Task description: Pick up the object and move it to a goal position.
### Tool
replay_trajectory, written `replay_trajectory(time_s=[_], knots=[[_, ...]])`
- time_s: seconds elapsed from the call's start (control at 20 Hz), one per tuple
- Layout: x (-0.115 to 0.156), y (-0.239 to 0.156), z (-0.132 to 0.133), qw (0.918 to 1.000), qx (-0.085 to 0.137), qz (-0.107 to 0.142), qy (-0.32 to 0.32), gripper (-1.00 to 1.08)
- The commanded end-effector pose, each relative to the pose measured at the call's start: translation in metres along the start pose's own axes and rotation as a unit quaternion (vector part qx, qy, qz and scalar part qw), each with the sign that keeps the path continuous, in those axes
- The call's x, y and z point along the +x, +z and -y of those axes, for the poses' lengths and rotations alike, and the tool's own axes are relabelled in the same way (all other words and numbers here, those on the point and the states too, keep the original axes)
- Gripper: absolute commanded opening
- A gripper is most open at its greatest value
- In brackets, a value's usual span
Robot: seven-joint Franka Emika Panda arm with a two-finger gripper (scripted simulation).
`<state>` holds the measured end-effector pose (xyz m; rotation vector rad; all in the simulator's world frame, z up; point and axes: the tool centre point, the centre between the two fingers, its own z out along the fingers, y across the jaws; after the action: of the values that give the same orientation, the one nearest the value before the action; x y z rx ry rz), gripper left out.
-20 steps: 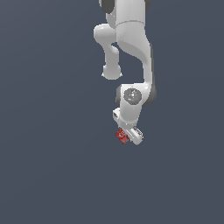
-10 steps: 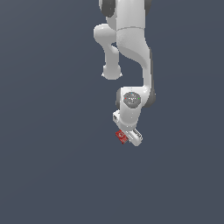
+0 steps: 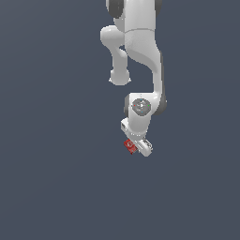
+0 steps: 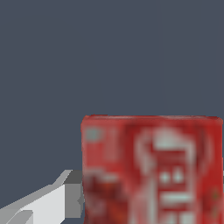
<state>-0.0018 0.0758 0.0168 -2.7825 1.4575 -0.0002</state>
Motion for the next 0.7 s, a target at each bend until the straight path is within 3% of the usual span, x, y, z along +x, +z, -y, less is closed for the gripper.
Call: replay_trajectory(time_s=[0.0, 0.65], knots=[[0.001, -0.002, -0.002, 1.0000, 0.000, 0.000, 0.000, -1.00], [0.025, -0.059, -0.045, 1.0000, 0.000, 0.001, 0.000, -1.00]])
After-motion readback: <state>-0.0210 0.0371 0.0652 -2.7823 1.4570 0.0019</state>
